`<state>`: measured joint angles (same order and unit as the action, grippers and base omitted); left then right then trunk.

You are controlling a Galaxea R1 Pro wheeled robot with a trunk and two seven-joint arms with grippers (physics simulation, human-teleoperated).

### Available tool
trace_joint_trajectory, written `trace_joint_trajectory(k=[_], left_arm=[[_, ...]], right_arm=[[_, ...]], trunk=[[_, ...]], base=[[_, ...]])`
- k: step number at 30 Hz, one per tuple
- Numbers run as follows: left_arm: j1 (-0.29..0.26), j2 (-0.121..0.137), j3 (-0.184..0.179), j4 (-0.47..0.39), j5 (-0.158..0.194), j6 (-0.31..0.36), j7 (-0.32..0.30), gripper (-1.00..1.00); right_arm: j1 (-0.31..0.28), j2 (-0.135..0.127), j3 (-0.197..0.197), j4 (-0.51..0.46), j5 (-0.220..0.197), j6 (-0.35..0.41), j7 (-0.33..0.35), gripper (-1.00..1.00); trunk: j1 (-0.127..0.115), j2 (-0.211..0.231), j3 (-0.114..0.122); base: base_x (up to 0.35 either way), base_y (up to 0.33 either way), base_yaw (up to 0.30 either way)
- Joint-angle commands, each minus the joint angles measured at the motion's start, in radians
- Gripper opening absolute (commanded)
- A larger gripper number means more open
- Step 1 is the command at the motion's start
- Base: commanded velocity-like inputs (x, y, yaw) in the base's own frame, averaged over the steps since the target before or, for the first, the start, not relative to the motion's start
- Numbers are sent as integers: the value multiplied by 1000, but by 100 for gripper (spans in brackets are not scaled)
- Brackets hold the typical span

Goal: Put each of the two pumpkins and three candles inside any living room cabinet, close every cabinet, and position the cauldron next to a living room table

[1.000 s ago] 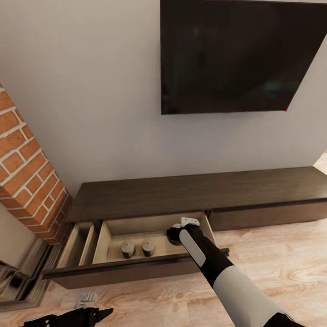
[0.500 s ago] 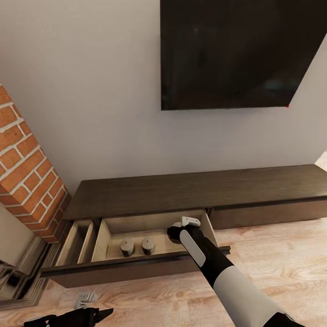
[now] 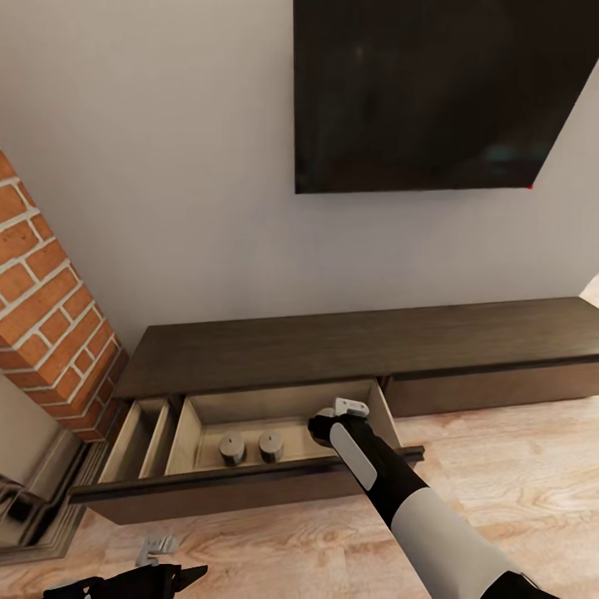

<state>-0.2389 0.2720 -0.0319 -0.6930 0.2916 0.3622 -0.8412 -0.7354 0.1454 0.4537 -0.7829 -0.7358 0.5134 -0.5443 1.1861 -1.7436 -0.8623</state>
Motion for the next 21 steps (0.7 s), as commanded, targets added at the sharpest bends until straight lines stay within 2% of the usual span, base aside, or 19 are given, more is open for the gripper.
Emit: trace_joint_trajectory(k=[1,15,21], left_arm=[[0,1,-3,0,10,9,1,100],[0,1,-3,0,10,9,1,100],[0,1,-2,0,10,9,1,100]], right_arm=[[-1,-1,3,1,-11,-10,-9,-100],[-1,-1,3,16,-11,-24,-9,-100],[-1,-1,3,16,-11,-24,-9,-100]], trunk=[[4,-8,-4],[58,-106,-48],[58,-106,-48]], base=[[0,0,0],[0,0,0],[0,0,0]])
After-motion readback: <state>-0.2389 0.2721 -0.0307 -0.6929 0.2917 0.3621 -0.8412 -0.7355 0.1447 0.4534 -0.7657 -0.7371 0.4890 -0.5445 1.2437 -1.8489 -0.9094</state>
